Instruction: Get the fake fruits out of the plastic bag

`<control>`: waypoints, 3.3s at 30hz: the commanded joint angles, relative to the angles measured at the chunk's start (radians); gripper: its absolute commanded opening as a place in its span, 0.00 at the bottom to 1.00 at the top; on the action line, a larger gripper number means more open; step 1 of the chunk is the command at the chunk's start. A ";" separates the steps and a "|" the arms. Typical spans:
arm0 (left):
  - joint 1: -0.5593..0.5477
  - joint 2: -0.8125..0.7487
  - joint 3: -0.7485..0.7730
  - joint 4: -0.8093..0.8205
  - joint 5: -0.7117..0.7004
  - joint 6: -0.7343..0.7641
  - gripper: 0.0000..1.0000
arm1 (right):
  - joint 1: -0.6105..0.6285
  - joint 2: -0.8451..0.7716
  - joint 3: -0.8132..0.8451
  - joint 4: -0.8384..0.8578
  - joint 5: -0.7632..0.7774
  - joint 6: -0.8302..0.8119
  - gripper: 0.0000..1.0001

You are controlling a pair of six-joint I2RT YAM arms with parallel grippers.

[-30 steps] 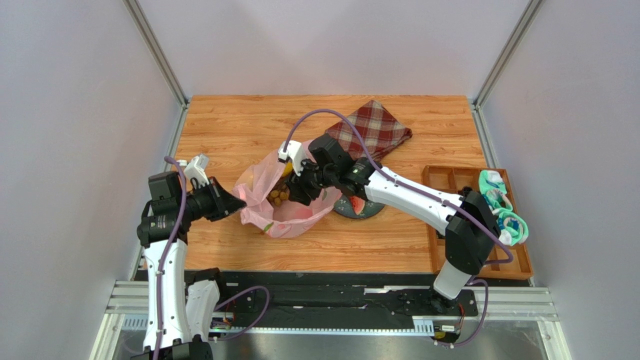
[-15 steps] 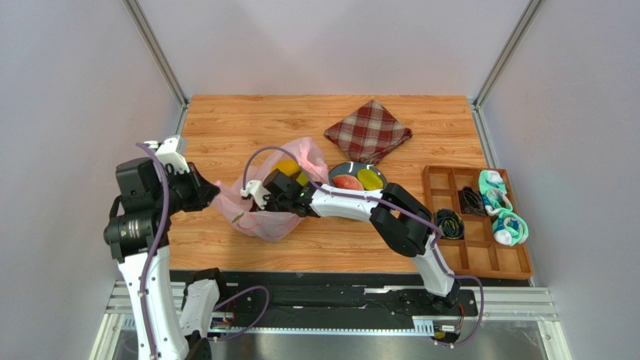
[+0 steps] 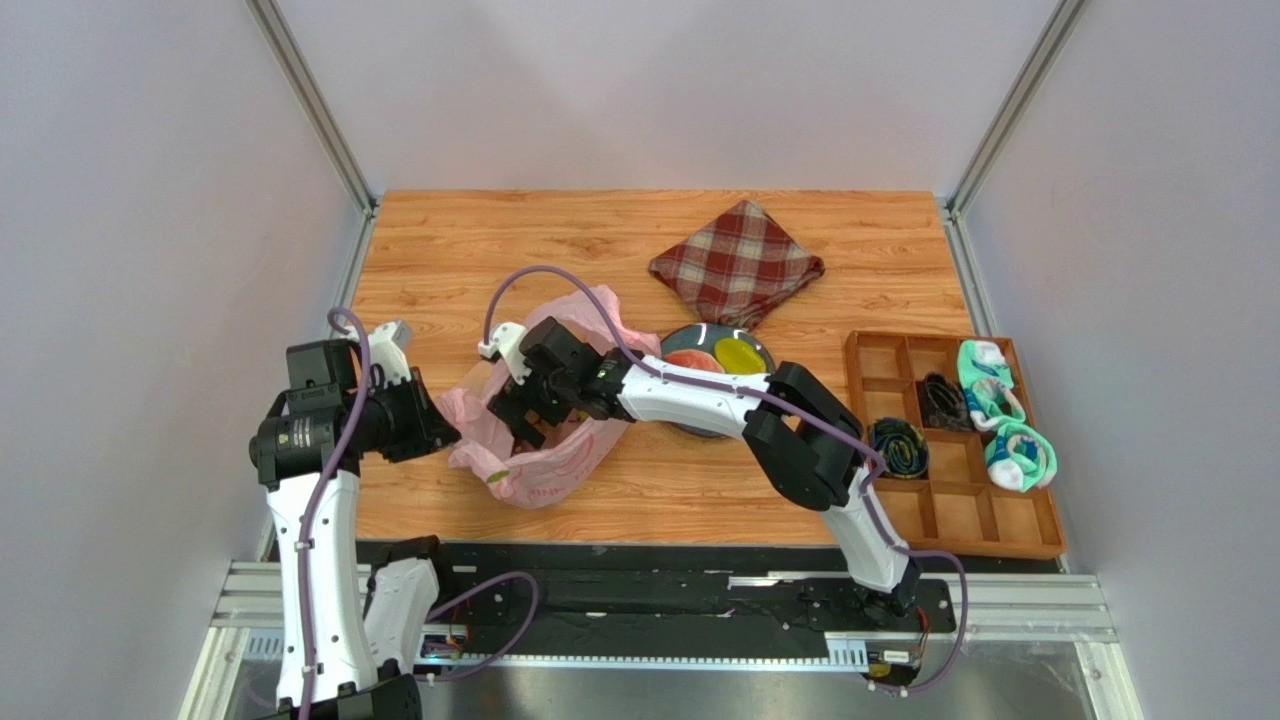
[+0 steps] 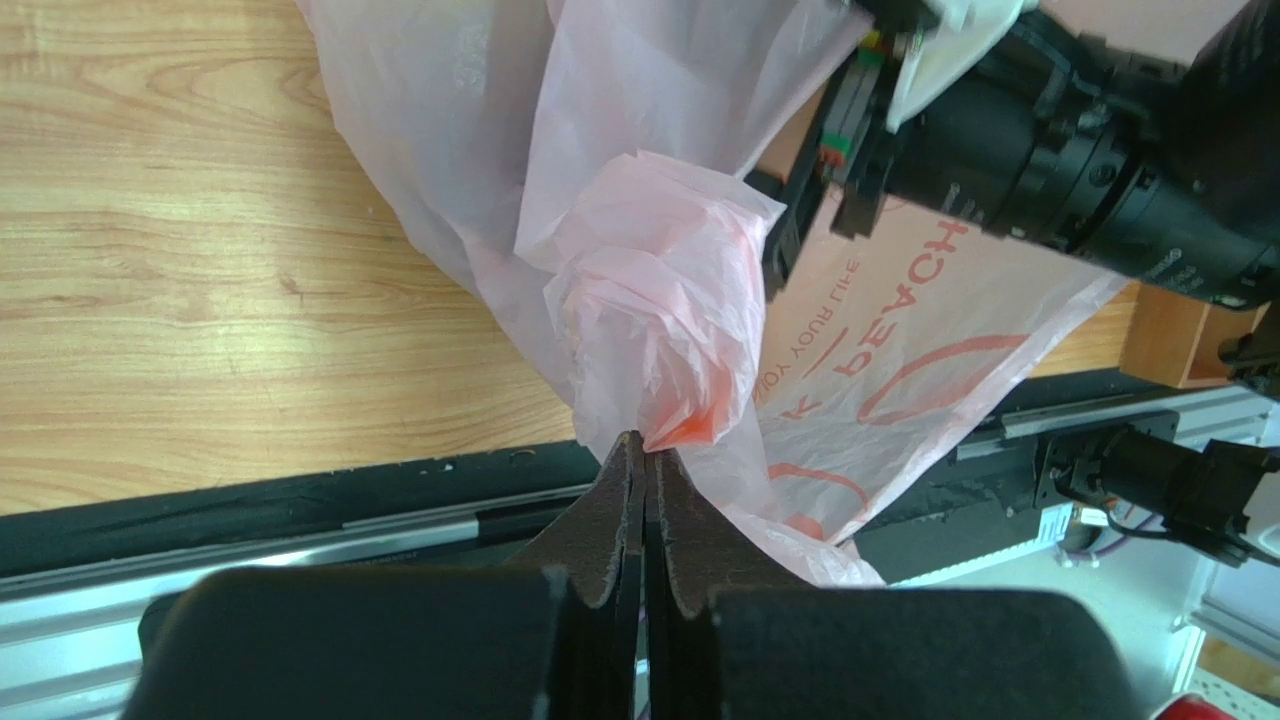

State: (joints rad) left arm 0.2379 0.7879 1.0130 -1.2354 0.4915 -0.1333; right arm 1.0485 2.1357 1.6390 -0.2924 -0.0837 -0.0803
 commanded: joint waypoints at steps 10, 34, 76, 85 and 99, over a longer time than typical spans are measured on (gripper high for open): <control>0.000 -0.030 0.012 0.045 0.045 -0.017 0.00 | -0.011 0.210 0.156 0.124 0.121 0.137 0.90; -0.009 -0.010 -0.117 0.418 0.148 -0.180 0.00 | -0.122 -0.316 0.058 -0.195 -0.552 -0.242 0.00; 0.001 -0.038 -0.195 0.459 0.162 -0.212 0.00 | -0.774 -0.744 -0.531 -0.090 -0.172 0.231 0.00; 0.000 -0.039 -0.195 0.456 0.156 -0.212 0.00 | -0.774 -0.728 -0.677 -0.033 -0.168 0.301 0.00; 0.001 -0.039 -0.194 0.453 0.153 -0.213 0.00 | -0.696 -0.737 -0.559 -0.005 -0.180 0.151 0.00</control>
State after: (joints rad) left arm 0.2363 0.7540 0.8173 -0.8093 0.6460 -0.3359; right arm 0.3332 1.4364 0.9722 -0.3607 -0.3004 0.1459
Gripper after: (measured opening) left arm 0.007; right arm 0.300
